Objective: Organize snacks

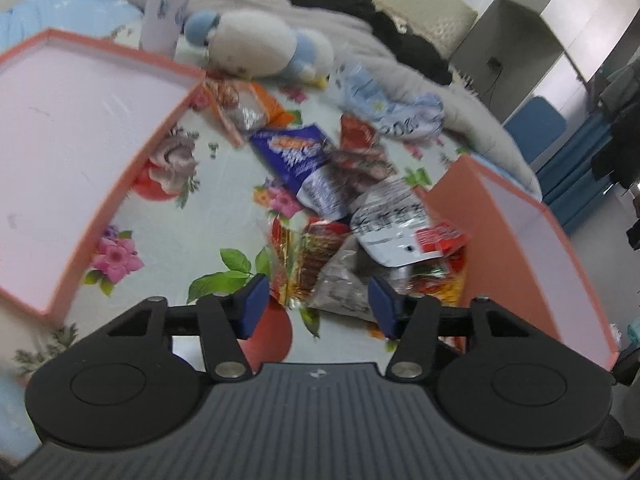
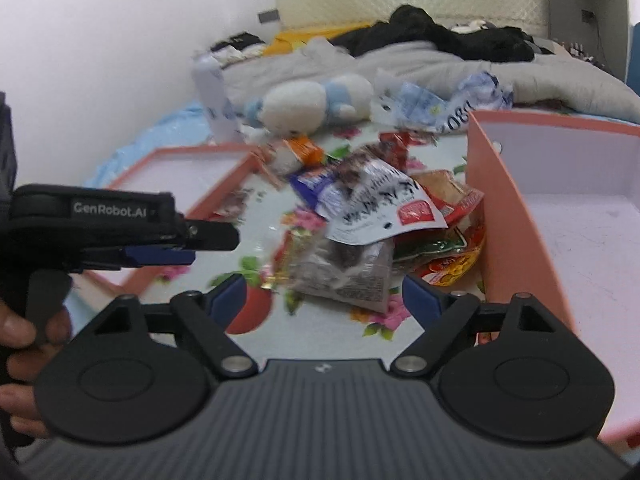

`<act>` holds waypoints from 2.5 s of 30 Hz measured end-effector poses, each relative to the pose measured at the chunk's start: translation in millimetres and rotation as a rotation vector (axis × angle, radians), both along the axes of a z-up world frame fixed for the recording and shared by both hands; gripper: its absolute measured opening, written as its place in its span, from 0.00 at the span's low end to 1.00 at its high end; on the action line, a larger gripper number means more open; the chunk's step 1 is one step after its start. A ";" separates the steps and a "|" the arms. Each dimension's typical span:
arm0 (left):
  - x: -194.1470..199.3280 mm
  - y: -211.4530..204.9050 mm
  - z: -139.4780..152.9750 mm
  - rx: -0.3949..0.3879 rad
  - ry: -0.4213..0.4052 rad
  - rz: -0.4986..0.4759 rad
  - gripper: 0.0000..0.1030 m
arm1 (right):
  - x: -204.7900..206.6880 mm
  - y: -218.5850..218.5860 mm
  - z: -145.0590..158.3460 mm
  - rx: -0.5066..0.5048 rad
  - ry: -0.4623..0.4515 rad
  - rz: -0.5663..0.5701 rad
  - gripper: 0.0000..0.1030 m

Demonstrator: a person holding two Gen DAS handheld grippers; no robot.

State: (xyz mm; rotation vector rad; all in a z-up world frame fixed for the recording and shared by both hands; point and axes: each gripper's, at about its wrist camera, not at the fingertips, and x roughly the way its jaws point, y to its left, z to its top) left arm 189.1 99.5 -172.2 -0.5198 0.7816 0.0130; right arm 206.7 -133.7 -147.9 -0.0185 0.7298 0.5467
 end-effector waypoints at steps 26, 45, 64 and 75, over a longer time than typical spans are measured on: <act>28.0 2.2 -51.5 0.025 0.090 0.002 0.05 | 37.4 27.1 -48.8 -0.097 0.056 0.100 0.46; -78.9 6.0 -18.7 0.109 0.168 0.046 0.05 | -50.1 -22.2 -34.1 -0.134 0.091 0.054 0.41; -49.2 -48.2 -15.0 0.295 0.152 -0.065 0.64 | -66.7 -35.6 -41.2 -0.133 0.062 0.004 0.41; -46.9 -57.4 -44.7 0.432 0.177 -0.052 0.80 | -68.8 -38.5 -46.0 -0.121 0.059 0.014 0.41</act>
